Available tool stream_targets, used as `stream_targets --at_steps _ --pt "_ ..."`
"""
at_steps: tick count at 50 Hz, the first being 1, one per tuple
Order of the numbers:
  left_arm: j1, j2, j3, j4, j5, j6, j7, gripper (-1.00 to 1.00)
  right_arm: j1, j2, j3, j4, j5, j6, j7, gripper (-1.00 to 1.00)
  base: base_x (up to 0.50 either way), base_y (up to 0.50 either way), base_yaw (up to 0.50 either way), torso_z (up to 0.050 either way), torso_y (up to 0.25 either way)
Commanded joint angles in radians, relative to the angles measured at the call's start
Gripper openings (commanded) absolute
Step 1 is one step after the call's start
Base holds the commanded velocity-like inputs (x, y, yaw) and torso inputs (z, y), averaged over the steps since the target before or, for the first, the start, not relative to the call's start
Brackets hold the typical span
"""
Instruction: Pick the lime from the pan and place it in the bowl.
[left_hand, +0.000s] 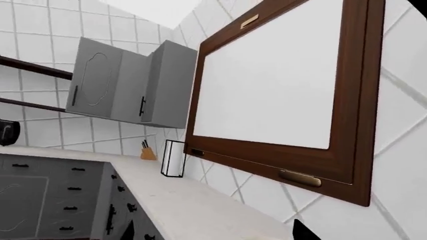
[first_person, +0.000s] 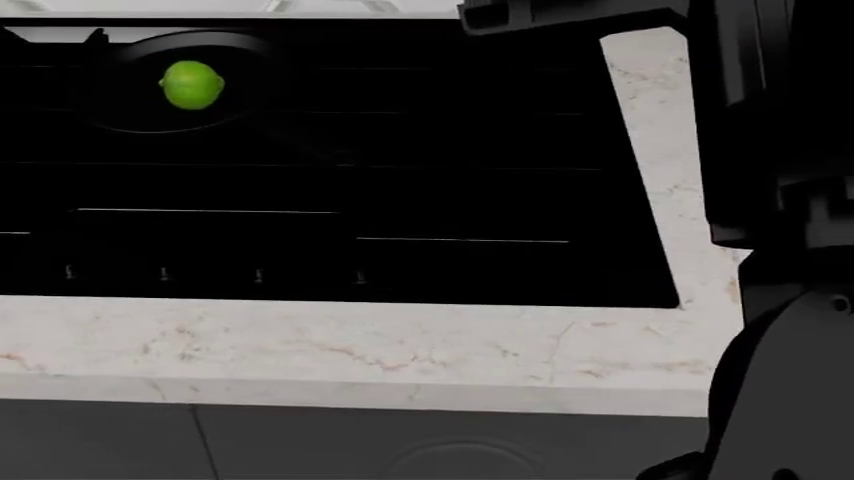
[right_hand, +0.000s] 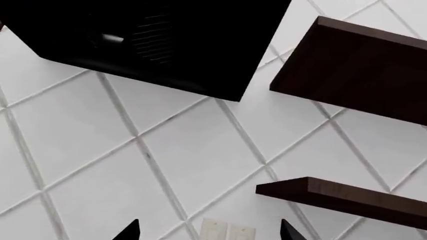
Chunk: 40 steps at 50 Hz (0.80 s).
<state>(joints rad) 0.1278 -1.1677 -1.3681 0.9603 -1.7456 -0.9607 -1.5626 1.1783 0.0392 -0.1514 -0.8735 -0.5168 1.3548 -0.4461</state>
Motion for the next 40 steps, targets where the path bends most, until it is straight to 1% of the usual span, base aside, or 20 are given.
stream_targets --at_steps 1,4,8,16,25,40 --pt "0.115 -0.014 -0.037 -0.001 0.049 0.093 0.023 1.00 0.006 -0.018 0.011 0.011 0.044 0.015 0.017 1.00 0.00 0.25 0.00 0.000 0.000" --pt "0.115 -0.014 -0.040 0.003 0.046 0.095 0.022 1.00 0.016 -0.011 -0.007 -0.001 0.049 0.040 0.018 1.00 0.00 0.25 0.00 0.000 0.000" --pt "0.114 -0.017 -0.017 0.001 0.059 0.111 0.025 1.00 0.013 -0.012 -0.004 0.003 0.063 0.030 0.027 1.00 0.00 0.24 0.00 0.000 0.000" --pt "0.115 -0.015 -0.039 0.003 0.046 0.101 0.027 1.00 0.016 -0.012 -0.003 0.001 0.087 0.036 0.043 1.00 0.00 0.25 0.00 0.000 0.000" --pt "0.116 -0.007 -0.040 0.006 0.049 0.100 0.031 1.00 0.015 -0.007 -0.003 -0.002 0.109 0.039 0.058 1.00 0.00 0.25 0.00 0.000 0.000" --pt "0.120 -0.019 -0.039 0.001 0.045 0.104 0.026 1.00 0.000 -0.006 0.008 0.009 0.150 0.018 0.082 1.00 0.00 0.25 0.00 0.000 0.000"
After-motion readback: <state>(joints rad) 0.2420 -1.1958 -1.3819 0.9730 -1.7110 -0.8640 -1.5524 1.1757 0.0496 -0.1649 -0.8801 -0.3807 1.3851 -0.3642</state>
